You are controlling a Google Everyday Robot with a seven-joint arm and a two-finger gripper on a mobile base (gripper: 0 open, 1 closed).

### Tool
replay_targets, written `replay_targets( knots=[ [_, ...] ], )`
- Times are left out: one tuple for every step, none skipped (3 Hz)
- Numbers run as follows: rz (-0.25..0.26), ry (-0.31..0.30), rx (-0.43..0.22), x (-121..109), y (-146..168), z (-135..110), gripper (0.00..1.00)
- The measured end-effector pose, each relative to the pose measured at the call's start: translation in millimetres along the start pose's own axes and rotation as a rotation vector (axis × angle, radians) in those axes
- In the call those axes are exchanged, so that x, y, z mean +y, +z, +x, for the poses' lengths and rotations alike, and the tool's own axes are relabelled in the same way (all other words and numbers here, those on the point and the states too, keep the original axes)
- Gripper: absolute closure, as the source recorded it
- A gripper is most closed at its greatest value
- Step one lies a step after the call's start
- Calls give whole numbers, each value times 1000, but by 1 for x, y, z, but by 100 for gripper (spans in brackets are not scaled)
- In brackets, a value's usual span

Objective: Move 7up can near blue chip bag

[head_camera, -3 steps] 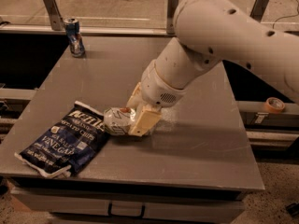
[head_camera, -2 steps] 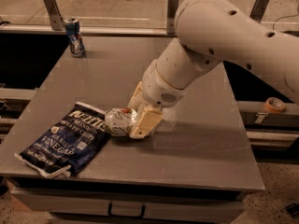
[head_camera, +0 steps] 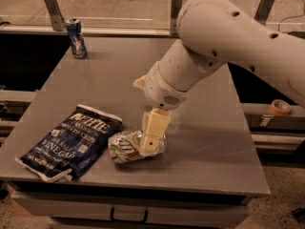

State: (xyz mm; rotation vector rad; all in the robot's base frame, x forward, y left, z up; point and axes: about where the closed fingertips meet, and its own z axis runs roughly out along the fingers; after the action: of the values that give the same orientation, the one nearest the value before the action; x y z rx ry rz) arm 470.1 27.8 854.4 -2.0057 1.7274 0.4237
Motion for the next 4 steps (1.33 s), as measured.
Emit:
replay_targets(
  knots=[
    [7,8,1,-1,-1,3,0],
    [19,25,1,-4,-2,7,0],
    [71,70,-24,-23,-30,16,0],
    [155,139,-60,-45,-71,32,0]
  ],
)
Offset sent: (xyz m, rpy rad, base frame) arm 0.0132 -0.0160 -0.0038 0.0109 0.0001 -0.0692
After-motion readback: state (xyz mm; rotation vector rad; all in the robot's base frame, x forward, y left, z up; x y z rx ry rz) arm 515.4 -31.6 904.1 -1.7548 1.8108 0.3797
